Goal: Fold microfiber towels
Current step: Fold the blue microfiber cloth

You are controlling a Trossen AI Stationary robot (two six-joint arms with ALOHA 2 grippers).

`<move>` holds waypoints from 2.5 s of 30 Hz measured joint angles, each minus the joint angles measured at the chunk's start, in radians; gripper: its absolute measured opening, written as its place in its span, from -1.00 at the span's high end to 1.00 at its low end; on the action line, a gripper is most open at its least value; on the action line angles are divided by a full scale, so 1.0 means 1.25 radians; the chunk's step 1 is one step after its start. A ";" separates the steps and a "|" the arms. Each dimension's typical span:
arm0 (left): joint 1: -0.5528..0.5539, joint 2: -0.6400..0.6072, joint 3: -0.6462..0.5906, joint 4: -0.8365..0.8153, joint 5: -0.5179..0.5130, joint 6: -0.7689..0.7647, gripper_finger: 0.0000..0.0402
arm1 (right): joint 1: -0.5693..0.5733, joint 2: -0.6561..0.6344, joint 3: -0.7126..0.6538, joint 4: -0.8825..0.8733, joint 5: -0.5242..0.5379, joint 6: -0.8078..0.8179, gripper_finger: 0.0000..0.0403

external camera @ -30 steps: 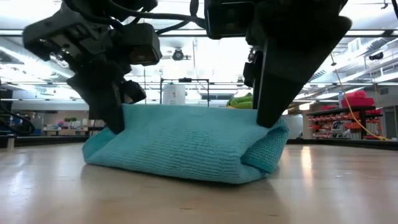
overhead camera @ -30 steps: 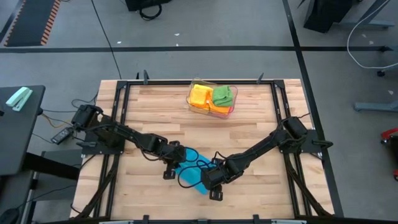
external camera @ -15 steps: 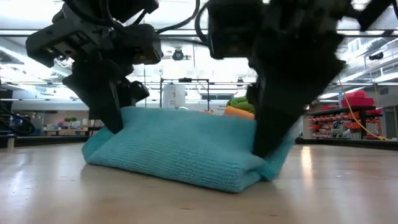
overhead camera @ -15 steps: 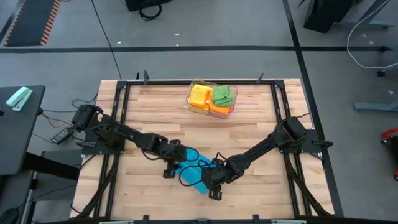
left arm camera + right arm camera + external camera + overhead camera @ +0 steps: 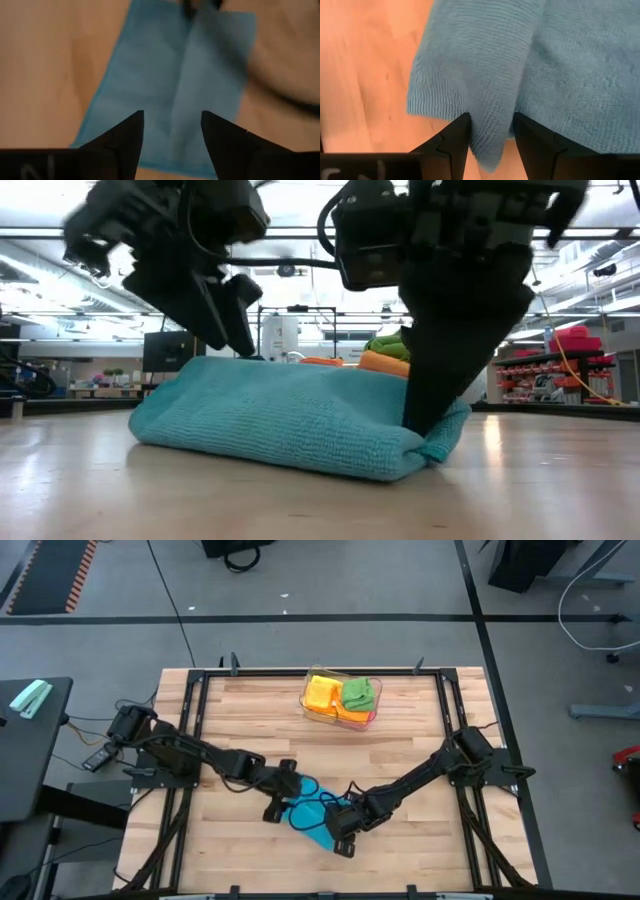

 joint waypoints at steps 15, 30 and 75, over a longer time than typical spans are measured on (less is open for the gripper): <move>-0.069 0.004 0.000 0.038 -0.006 0.043 0.15 | -0.018 0.000 0.000 -0.028 -0.006 0.101 0.20; -0.048 0.106 -0.004 0.061 -0.054 -0.022 0.18 | -0.020 -0.054 0.001 -0.157 -0.017 0.100 0.20; -0.039 0.108 -0.003 0.056 -0.058 -0.024 0.33 | 0.031 0.018 -0.295 0.687 0.224 -0.176 0.20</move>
